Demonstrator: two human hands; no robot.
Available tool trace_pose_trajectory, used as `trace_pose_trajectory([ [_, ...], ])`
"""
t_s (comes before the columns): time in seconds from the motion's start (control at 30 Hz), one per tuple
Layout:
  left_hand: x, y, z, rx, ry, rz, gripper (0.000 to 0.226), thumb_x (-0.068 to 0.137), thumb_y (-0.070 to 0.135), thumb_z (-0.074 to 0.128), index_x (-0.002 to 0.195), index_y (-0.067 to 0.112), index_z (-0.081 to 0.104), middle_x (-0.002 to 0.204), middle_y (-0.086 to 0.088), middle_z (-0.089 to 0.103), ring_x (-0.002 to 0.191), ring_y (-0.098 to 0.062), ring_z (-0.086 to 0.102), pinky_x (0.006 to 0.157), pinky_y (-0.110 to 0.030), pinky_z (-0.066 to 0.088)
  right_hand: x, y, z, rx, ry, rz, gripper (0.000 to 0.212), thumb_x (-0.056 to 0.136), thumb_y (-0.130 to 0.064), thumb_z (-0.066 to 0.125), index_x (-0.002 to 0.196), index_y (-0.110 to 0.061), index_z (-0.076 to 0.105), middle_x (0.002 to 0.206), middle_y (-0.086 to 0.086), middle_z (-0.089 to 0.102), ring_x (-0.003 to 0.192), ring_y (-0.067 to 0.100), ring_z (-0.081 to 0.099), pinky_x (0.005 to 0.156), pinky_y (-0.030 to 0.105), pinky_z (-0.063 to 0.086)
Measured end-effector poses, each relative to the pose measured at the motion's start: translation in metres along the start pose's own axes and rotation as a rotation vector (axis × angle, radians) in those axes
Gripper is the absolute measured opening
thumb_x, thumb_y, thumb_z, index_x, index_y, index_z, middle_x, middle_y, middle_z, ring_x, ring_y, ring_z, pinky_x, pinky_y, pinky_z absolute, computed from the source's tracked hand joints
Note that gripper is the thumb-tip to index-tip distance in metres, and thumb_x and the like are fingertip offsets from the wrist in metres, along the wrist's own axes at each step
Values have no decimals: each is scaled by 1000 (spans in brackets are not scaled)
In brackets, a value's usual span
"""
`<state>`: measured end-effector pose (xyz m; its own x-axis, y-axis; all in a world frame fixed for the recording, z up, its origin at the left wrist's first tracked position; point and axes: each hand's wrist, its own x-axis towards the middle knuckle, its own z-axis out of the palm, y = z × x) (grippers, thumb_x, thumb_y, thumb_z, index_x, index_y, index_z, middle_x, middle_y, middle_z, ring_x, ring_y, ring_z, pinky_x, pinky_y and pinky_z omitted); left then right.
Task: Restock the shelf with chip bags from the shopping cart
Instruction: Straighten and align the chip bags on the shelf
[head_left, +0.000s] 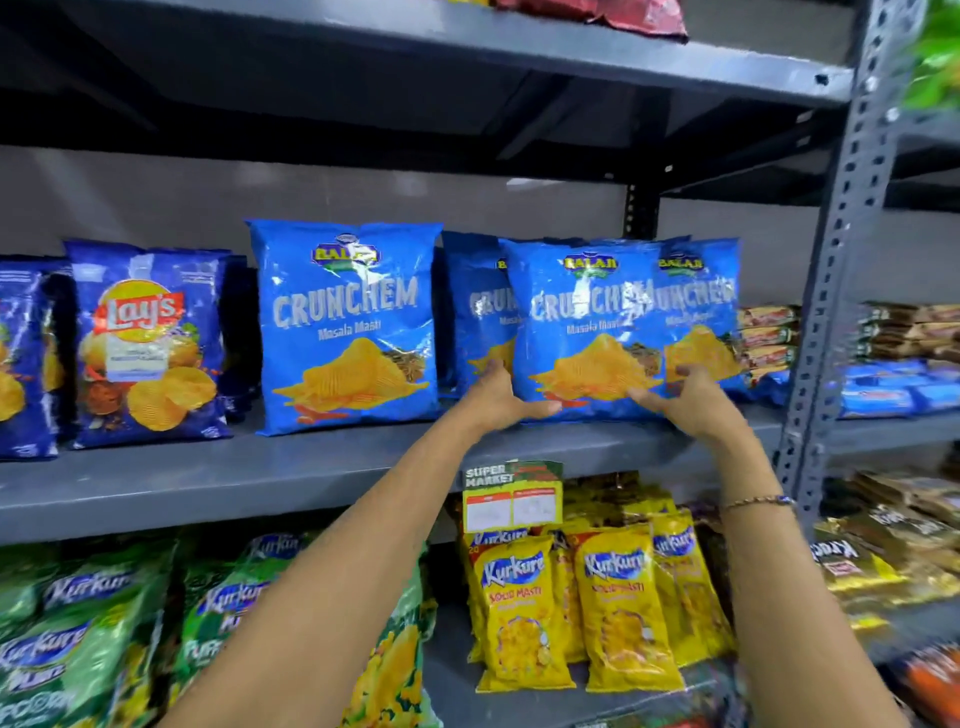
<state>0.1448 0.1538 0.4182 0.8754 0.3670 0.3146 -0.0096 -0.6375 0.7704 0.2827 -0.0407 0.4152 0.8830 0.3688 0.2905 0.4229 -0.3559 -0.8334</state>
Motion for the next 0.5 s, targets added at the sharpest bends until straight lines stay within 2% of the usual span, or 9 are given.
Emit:
trace_pose_trajectory([
  [0.07, 5, -3, 5, -34, 18, 5, 68, 71, 26, 81, 129, 14, 48, 135, -5, 58, 123, -25, 54, 105, -46, 45, 5, 4, 1, -45, -66, -18, 65, 82, -33, 69, 130, 0, 40, 119, 15, 51, 107, 30, 51, 86, 37, 41],
  [0.13, 6, -5, 7, -60, 63, -13, 58, 70, 26, 82, 120, 15, 56, 128, -5, 64, 119, -25, 58, 102, -45, 47, 9, 5, 1, -67, -84, -46, 35, 81, -35, 69, 85, -8, 48, 76, 6, 41, 68, 19, 42, 60, 31, 31],
  [0.2, 5, -7, 6, -22, 127, -25, 58, 68, 27, 83, 117, 11, 57, 126, -6, 65, 114, -23, 59, 97, -42, 49, 10, 2, 2, -35, -92, -65, 44, 79, -32, 72, 65, -13, 36, 66, 1, 26, 57, 16, 28, 53, 31, 20],
  [0.27, 3, -12, 2, 30, 209, -39, 64, 67, 28, 84, 121, 10, 54, 128, -4, 61, 108, -19, 57, 88, -33, 47, 12, 1, 10, 20, -107, -89, 35, 76, -30, 76, 77, -7, 49, 73, 4, 36, 65, 19, 38, 57, 31, 29],
  [0.3, 2, -14, 0, 60, 254, -46, 66, 67, 28, 84, 122, 10, 52, 129, -4, 60, 107, -18, 56, 84, -30, 44, 13, -1, 15, 37, -120, -99, 41, 74, -29, 78, 95, -2, 54, 87, -1, 35, 77, 24, 48, 65, 33, 38],
  [0.33, 0, -17, -3, 89, 296, -51, 66, 66, 28, 84, 121, 11, 51, 129, -5, 60, 105, -19, 55, 81, -29, 42, 14, -4, 21, 53, -118, -109, 55, 73, -28, 79, 111, 0, 53, 97, 14, 55, 93, 30, 54, 77, 38, 44],
  [0.37, 0, -20, -6, 113, 326, -52, 65, 66, 27, 84, 119, 10, 51, 128, -6, 60, 104, -19, 55, 79, -29, 42, 16, -6, 27, 69, -111, -121, 63, 71, -27, 81, 118, 0, 51, 128, 24, 53, 107, 34, 54, 87, 41, 45],
  [0.4, -1, -22, -9, 126, 347, -55, 64, 67, 26, 84, 118, 10, 50, 128, -7, 60, 104, -18, 55, 79, -29, 42, 18, -9, 34, 84, -107, -136, 64, 70, -27, 82, 119, -1, 51, 120, 21, 58, 113, 35, 53, 91, 42, 45],
  [0.5, -1, -22, -14, 122, 350, -82, 73, 69, 23, 82, 129, 6, 44, 136, -9, 55, 120, -24, 53, 92, -33, 46, 24, -13, 46, 99, -139, -144, 61, 70, -30, 81, 118, -4, 52, 124, 18, 59, 115, 34, 52, 93, 45, 45],
])
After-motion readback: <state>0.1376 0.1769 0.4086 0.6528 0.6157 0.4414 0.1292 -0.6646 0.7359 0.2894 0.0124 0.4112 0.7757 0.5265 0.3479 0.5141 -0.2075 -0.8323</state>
